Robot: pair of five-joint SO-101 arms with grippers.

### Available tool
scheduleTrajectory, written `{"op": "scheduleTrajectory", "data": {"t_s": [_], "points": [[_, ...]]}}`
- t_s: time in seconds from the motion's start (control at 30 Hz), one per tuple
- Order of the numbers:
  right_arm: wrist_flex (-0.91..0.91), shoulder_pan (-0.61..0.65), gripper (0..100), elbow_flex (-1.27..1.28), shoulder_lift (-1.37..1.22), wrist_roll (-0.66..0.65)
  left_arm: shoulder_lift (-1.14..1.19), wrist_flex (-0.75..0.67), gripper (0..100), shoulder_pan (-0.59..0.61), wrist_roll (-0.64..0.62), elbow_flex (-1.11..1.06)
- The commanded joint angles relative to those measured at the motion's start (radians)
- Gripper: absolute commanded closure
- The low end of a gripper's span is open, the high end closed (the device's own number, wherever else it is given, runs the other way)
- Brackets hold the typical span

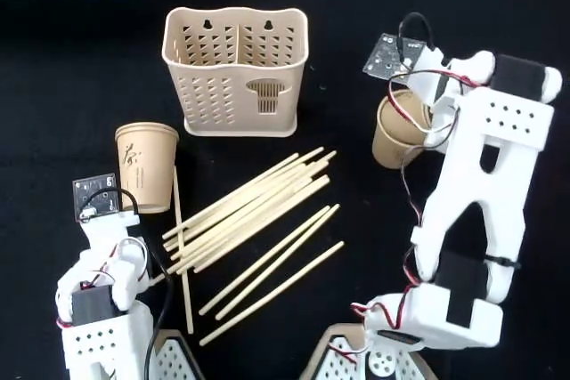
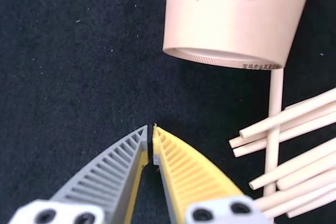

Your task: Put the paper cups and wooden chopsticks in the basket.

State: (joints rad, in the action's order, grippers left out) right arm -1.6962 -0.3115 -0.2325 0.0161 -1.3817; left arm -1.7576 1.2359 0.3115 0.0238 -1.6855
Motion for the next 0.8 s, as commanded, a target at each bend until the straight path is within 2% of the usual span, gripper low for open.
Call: {"op": "scheduleTrajectory", "data": {"t_s": [0.0,0.1,0.3,0.6,0.77], "points": [[0.0,0.002,98.5,-0.105,-0.013,-0.011,0.0,0.005,97,-0.001,0.005,-0.016],[-0.006,0.002,97.2,-0.136,-0.028,-0.008,0.0,0.005,97,-0.001,0.005,-0.016],[-0.005,0.008,76.0,-0.145,-0.027,0.084,0.0,0.005,97,-0.001,0.005,-0.016],[-0.005,0.052,75.1,-0.145,-0.025,0.1,0.0,0.005,97,-0.001,0.005,-0.016],[-0.006,0.069,76.4,-0.203,-0.025,0.226,0.0,0.005,97,-0.001,0.005,-0.016]]}}
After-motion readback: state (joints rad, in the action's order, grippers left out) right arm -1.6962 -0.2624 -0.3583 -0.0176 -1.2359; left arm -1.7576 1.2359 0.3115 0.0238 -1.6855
